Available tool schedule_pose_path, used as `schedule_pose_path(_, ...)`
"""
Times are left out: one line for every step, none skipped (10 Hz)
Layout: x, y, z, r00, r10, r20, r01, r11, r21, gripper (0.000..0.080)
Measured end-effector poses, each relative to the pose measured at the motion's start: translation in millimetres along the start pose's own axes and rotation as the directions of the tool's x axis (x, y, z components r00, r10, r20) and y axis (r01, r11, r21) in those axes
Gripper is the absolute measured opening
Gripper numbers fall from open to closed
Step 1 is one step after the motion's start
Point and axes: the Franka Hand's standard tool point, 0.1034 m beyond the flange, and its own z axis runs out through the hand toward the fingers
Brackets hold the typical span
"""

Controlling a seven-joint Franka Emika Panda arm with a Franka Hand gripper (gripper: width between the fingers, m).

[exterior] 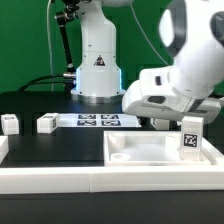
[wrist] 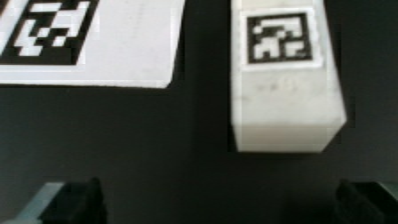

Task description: Assemble square table

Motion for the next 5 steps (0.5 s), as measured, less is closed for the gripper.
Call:
schedule_pose_path(3.0,6.1,-1.4,1.000,0.014,-0.003,-0.014,0.999,0.033,0.0649)
schedule_pose_path(5.2,9.1,-3.2,1.000,0.017,-0.001,-0.017,0.994,0.107,0.0649)
schedule_pose_path(7.0,15.5,-3.5,0.999,0.036,0.005,-0.037,0.989,0.140,0.0649)
schedule_pose_path(7.6,18.7,-3.5,0.999,0.042,0.006,-0.043,0.989,0.145,0.0649)
schedule_pose_path(7.1,16.4,-3.3,0.999,0.054,0.008,-0.054,0.988,0.142,0.0649)
